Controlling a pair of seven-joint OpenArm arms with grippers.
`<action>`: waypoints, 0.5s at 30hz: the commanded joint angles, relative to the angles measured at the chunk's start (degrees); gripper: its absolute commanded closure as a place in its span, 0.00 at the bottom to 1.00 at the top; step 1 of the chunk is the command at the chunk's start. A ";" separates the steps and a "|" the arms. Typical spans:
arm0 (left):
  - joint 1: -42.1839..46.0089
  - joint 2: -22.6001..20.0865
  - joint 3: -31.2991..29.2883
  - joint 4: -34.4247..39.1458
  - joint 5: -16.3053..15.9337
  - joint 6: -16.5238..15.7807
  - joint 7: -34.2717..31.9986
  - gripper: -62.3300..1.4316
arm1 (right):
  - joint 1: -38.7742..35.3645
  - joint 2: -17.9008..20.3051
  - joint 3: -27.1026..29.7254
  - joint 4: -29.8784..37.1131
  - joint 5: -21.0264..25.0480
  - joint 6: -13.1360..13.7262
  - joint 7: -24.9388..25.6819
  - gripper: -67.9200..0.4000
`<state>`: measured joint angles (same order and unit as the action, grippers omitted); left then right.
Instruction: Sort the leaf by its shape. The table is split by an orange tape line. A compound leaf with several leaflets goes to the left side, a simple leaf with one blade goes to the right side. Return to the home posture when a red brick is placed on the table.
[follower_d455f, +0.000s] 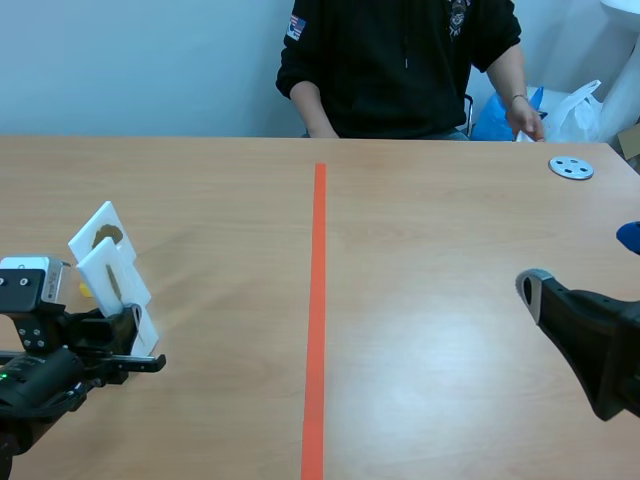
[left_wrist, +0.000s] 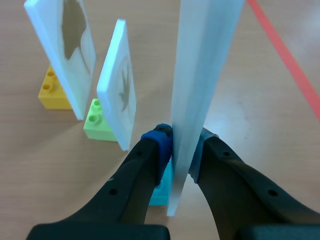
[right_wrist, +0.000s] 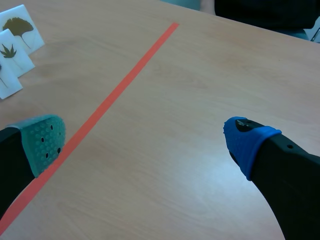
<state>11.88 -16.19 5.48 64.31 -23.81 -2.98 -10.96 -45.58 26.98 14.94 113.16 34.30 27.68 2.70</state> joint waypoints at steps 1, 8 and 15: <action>-0.28 -0.04 -1.11 0.35 -0.70 0.33 -0.22 0.89 | 0.52 -0.02 0.48 0.63 0.46 -0.17 0.66 0.00; -0.33 -0.02 -1.11 0.20 -0.70 0.33 -2.38 0.78 | 0.52 -0.02 0.48 0.63 0.46 -0.17 0.66 0.00; -0.13 -0.04 -1.11 0.20 -0.68 0.33 -2.56 0.56 | 0.52 -0.02 0.48 0.63 0.46 -0.17 0.66 0.00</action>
<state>11.77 -16.21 4.47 63.83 -24.29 -2.61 -12.47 -45.58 26.98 14.94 113.16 34.30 27.68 2.70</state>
